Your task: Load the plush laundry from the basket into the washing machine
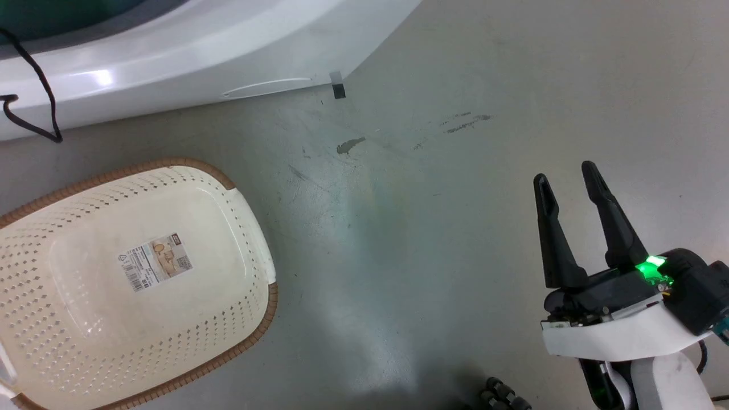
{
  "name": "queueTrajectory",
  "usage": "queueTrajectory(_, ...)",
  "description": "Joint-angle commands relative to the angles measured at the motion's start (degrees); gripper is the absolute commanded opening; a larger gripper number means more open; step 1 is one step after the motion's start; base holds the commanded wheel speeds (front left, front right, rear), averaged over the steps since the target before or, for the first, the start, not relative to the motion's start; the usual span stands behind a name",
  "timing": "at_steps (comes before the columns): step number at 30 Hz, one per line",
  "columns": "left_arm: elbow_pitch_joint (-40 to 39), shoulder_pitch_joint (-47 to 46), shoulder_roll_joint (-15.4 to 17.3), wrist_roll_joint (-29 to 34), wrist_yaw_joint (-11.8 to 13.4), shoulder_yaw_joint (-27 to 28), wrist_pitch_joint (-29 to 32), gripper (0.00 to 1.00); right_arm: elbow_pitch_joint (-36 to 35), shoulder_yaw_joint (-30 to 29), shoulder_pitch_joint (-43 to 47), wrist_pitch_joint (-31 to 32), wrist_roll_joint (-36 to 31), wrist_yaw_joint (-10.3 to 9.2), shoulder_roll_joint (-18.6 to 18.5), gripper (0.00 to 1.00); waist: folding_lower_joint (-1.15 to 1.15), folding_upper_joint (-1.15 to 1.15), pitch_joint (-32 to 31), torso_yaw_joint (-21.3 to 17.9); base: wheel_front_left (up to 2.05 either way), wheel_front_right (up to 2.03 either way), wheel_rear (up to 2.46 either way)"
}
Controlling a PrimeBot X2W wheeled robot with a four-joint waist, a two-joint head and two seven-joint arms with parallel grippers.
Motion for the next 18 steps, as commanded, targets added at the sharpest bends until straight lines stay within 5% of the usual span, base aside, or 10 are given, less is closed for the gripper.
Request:
queueTrajectory(1,0.50,-0.87,0.06,0.38,-0.12,-0.18,-0.84,0.42,0.19,-0.23,-0.86,-0.24,-0.29,-0.04,0.05,1.00,-0.01,0.00,-0.49,0.15,0.00,0.00,0.00)
queueTrajectory(2,1.09,-0.87,-0.02,0.37,-0.16,-0.29,-1.32,1.00,0.26,-0.36,-0.85,-0.24,-0.33,-0.04,0.05,1.00,-0.01,0.00,-0.86,0.25,0.00,0.00,0.00)
queueTrajectory(18,6.33,10.32,-3.19,-5.24,-1.84,1.56,-21.81,1.00,1.56,-3.18,1.62,-0.24,-5.22,-0.04,0.05,1.00,-0.01,0.00,-15.82,5.11,0.00,0.00,0.00)
